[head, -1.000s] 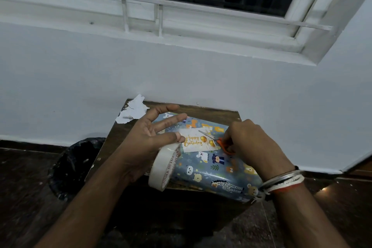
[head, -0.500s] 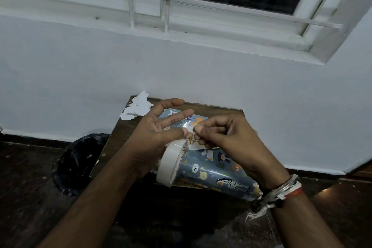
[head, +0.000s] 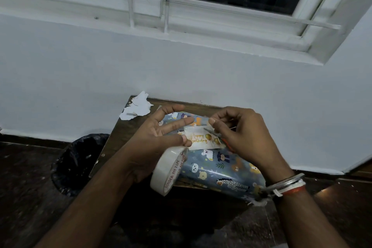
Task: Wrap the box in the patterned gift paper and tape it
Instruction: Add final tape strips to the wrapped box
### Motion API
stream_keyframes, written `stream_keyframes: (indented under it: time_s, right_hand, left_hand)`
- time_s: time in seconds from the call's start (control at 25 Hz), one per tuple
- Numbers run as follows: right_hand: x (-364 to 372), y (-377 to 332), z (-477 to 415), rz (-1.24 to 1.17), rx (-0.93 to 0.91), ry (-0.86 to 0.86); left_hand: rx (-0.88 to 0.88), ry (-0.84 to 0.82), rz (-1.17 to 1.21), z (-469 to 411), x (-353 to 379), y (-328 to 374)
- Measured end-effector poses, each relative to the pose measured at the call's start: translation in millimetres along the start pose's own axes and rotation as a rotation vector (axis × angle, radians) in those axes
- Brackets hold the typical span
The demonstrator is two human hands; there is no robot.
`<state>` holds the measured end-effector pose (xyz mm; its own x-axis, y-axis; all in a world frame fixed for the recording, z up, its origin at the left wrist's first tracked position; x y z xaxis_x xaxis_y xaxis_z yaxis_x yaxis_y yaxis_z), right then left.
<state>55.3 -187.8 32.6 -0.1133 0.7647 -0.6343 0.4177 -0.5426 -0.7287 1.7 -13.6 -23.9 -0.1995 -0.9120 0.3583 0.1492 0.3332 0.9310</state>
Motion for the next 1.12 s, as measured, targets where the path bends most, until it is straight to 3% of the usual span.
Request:
stream_keyframes:
  time_s: [0.08, 0.28, 0.52, 0.88, 1.12]
  right_hand:
    - [9.8, 0.8, 5.1, 0.024, -0.029, 0.006]
    - [39.4, -6.1, 16.6, 0.34, -0.265, 0.012]
    - [62.4, -11.8, 34.9, 0.584, -0.497, -0.028]
    - [84.8, -10.9, 38.9, 0.725, -0.537, -0.24]
    - [84.0, -19.1, 33.8, 0.669, -0.479, -0.347]
  left_hand:
    - [-0.032, 0.028, 0.051, 1.1, -7.1, -4.2]
    - [-0.154, 0.118, 0.065, 9.3, -24.4, -22.4]
    - [-0.175, 0.141, 0.077, 11.9, -29.6, -24.3]
    - [-0.184, 0.157, 0.074, 13.2, -30.3, -23.3]
    - [-0.192, 0.167, 0.065, 13.9, -32.0, -24.6]
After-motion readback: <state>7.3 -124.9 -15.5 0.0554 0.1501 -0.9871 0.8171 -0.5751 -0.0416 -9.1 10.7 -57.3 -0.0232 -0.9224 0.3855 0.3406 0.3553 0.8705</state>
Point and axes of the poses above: each hand's wrist, its own z-axis away from the middle knuckle, its own x-axis out of the palm, y = z × x, the point moved 10 cm from there along -z, towards the middle knuckle, and after that the axes turned 6 degrees about -y, right-handed, at the moved point
